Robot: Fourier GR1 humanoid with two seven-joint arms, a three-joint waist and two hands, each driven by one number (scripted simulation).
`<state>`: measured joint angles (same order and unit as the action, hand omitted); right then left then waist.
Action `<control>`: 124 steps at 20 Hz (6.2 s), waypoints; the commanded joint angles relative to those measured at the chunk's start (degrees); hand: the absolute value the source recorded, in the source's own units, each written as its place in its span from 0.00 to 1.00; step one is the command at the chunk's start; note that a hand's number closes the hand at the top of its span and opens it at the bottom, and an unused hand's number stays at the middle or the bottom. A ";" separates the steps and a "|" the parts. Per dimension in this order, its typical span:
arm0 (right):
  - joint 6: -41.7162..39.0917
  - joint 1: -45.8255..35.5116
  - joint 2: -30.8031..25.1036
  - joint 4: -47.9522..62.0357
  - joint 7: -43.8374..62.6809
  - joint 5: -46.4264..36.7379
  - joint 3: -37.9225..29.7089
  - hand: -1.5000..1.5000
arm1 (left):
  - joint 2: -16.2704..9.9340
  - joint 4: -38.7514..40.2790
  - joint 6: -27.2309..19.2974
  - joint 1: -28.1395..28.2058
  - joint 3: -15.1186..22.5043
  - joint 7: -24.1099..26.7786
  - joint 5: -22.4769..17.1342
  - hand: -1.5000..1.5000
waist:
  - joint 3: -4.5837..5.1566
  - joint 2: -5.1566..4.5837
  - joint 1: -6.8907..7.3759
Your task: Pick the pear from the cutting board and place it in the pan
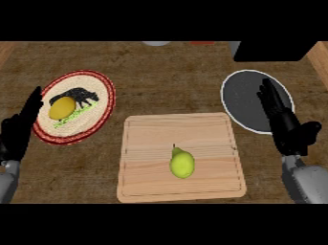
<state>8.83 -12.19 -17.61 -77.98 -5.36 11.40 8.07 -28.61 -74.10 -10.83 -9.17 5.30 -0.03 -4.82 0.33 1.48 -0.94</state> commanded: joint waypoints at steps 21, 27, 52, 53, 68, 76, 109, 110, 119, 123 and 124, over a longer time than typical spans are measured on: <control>-46.77 -32.12 -4.94 25.77 4.73 -1.36 10.28 0.00 | 17.60 -15.09 3.19 3.09 8.90 5.67 -5.01 0.50 | -0.36 -1.81 2.56; -50.95 -38.11 -0.91 27.71 8.52 -7.51 16.26 0.00 | 17.55 -16.27 2.66 5.04 9.38 5.70 -3.55 0.50 | -0.34 -1.69 2.54; -59.70 -32.44 9.36 26.08 8.06 -36.91 26.12 0.00 | 20.95 -16.89 4.74 9.21 7.84 7.39 -0.35 0.50 | -0.33 -1.47 1.30; -57.83 -32.44 9.88 28.83 5.01 -38.71 25.95 0.00 | 21.41 -14.51 4.98 8.27 7.61 8.53 0.24 0.50 | -0.33 -1.54 1.37; -53.76 -25.48 15.49 32.34 3.52 -48.61 24.82 0.00 | 23.17 -15.12 5.60 7.04 5.75 6.83 1.87 0.50 | -0.33 -1.46 1.04; -54.92 -30.27 12.67 35.06 -8.64 -54.26 29.41 1.00 | 24.05 -18.33 4.81 7.56 6.19 4.92 2.32 0.50 | -0.35 -1.57 1.70; 10.73 -19.44 17.61 -3.74 56.81 -73.54 20.57 1.00 | 24.25 -13.49 6.62 9.10 4.74 9.19 3.09 0.50 | -0.30 -0.85 -0.21; 8.45 -18.79 17.61 -5.86 57.39 -75.50 17.59 1.00 | 22.54 -13.95 7.69 8.54 2.83 8.29 1.92 0.50 | -0.30 -0.99 -0.24; 17.70 -10.43 11.69 -5.60 48.59 -73.40 6.52 1.00 | 23.98 -18.17 7.30 9.74 4.67 6.12 3.28 0.50 | -0.34 -1.45 1.03; 22.77 -13.49 7.41 0.17 41.72 -70.14 -0.23 1.00 | 22.04 -15.84 10.00 5.61 0.76 5.37 0.34 0.50 | -0.35 -1.62 1.08; 25.27 -11.08 6.80 2.27 41.03 -74.14 1.22 1.00 | 23.21 -17.66 8.49 8.82 3.74 6.38 2.99 0.50 | -0.36 -1.58 1.22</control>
<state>29.13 -25.13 -7.25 -79.75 40.08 -61.36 12.26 -5.32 -90.97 -2.65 -1.40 8.51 5.80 -2.45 -0.01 -0.01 0.05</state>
